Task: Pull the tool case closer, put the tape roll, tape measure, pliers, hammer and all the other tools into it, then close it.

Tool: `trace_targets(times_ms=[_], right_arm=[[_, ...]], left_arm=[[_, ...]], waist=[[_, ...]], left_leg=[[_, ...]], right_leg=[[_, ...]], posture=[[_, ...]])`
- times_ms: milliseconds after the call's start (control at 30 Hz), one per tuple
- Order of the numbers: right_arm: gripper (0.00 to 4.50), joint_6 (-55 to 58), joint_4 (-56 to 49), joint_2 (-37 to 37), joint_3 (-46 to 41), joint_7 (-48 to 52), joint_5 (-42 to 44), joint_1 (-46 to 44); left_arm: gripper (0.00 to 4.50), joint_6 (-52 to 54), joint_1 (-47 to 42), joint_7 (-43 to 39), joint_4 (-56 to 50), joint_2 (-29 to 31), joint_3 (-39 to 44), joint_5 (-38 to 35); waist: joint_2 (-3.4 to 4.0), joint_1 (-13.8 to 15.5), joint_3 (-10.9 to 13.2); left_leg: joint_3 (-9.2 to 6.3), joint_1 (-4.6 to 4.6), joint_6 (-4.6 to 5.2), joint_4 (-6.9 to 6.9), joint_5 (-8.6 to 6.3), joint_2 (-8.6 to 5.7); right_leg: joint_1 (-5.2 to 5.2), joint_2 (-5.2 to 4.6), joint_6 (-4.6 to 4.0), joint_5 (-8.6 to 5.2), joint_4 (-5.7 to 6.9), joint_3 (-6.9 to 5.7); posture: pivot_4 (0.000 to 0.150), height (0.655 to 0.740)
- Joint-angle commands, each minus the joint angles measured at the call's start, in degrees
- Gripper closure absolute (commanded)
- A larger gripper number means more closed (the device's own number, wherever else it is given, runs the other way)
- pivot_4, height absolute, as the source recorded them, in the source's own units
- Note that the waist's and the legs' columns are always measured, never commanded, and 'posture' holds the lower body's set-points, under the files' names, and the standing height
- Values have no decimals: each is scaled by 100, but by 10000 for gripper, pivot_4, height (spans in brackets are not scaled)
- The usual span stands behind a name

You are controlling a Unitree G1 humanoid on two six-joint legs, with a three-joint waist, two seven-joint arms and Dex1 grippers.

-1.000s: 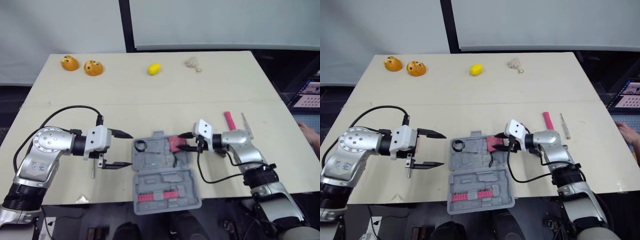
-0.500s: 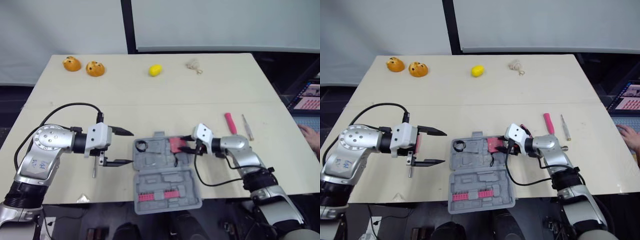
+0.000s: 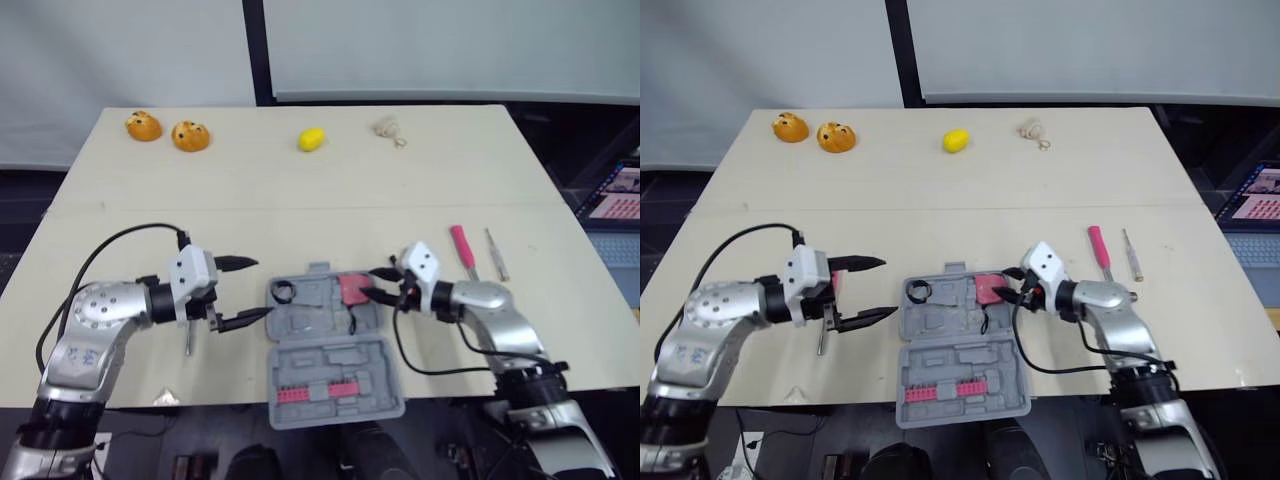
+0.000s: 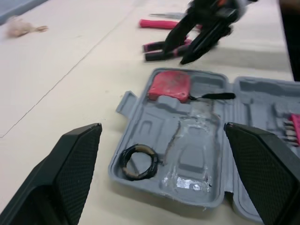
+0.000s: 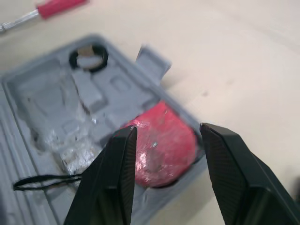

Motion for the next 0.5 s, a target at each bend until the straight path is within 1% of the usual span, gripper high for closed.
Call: trace_targets(times_ms=[33, 67, 100, 200, 267, 300, 367, 433, 500], right_arm=[[9687, 517, -783, -953, -996, 397, 602, 553], [5913, 553, -767, -1260, -1211, 524, 664, 752], [326, 487, -662, -1587, -1432, 672, 671, 971], [326, -19, -55, -2325, -1834, 959, 481, 1483], [326, -337, 543, -2687, -2098, 1048, 383, 1684], [326, -448, 780, -2801, -2188, 1074, 360, 1729], [326, -681, 1408, -3043, -2384, 1018, 267, 1784], [326, -940, 1891, -3210, -2482, 970, 176, 1819], [326, -1144, 2173, -3286, -2497, 969, 131, 1822]], left_arm=[[0, 328, 986, 493, -471, -97, 1093, -378], [0, 424, 1290, 543, -507, -120, 1393, -484], [0, 486, 1607, 565, -479, -130, 1724, -583], [0, 618, 2307, 574, -313, -135, 2473, -804], [0, 575, 2757, 555, -67, -153, 2951, -787], [0, 549, 2911, 545, 32, -161, 3117, -773], [0, 307, 3229, 554, 576, -146, 3531, -612], [0, 42, 3401, 580, 1115, -100, 3790, -481], [0, -156, 3447, 574, 1439, -64, 3877, -412]], waist=[[-1, 36, 0], [-1, 59, 0], [-3, 73, 1], [-12, 111, 6], [-14, 112, 8], [-14, 111, 8], [-15, 106, 9], [-15, 107, 9], [-19, 108, 8]], left_leg=[[-3, 1, 0, -3, -1, 0], [-5, 1, 0, -9, -1, 0], [-8, 0, 1, -9, -2, -1], [-9, 9, 6, -9, -4, -3], [-10, 25, 9, -9, -6, -7], [-12, 44, 13, -9, -9, -8], [-13, 75, 18, -22, -11, -13], [-12, 80, 18, -34, -11, -19], [-11, 94, 17, -73, -11, -27]], right_leg=[[2, 0, 0, 0, -5, -2], [2, 0, 0, 0, -11, -3], [4, 0, 0, 0, -18, -4], [19, 0, 1, 1, -28, -4], [42, 0, 7, 4, -35, -2], [66, 0, 8, 5, -41, -3], [96, 0, 9, 5, -53, -1], [96, 0, 9, 4, -59, 3], [97, 0, 8, 4, -76, 7]], posture=[[1500, 7400], [1500, 7400], [1500, 7400], [1500, 7400], [1500, 7400], [1500, 7400], [1500, 7400], [1500, 7400], [1500, 7400]])
